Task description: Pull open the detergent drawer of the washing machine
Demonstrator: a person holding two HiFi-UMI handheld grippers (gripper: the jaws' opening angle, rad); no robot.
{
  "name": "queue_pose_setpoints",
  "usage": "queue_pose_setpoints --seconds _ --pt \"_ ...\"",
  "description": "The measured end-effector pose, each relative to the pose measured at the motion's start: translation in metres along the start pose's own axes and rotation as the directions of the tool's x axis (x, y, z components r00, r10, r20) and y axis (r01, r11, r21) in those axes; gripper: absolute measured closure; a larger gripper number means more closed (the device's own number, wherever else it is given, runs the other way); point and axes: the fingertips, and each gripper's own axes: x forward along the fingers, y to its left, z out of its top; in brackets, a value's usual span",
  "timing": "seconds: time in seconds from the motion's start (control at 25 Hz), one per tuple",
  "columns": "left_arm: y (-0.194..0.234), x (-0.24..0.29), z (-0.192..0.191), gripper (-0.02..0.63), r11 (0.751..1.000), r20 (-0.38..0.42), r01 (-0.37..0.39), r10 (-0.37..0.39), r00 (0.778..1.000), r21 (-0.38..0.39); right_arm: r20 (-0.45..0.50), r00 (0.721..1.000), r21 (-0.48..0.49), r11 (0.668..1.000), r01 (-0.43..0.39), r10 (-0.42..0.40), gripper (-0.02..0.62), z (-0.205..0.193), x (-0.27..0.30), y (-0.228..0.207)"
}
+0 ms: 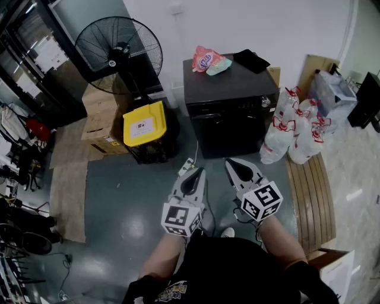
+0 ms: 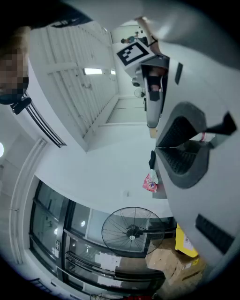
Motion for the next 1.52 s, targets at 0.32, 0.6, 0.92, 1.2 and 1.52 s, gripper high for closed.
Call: queue_pose_setpoints --seconds 0.32,0.6,0.92,1.2,1.52 --pt "0.002 0.000 0.006 0.596 1.000 0.020 -0.001 0.001 1.000 0.013 0.025 0.999 0.045 0.999 -0.022 0.021 0.589 0.003 0.004 0.001" --pt "0.015 0.002 0.012 0.529 1.000 0.057 0.025 -0.026 0.998 0.014 0.047 0.999 0.102 0.995 -0.009 0.005 0.586 0.000 0.019 -0.005" --pt "0.053 0.017 0.011 0.386 0.994 0.080 0.105 -0.106 0.991 0.012 0.103 0.994 0.270 0.963 0.018 -0.048 0.415 0.001 0.061 -0.018" --pt "0.116 0.037 0.012 0.358 0.984 0.067 0.178 -0.179 0.982 0.015 0.104 0.986 0.364 0.928 0.083 -0.129 0.374 -0.001 0.124 -0.027" --pt "0.194 0.059 0.011 0.350 0.969 0.053 0.247 -0.246 0.968 -0.005 0.087 0.976 0.420 0.896 0.144 -0.198 0.354 -0.021 0.207 -0.036"
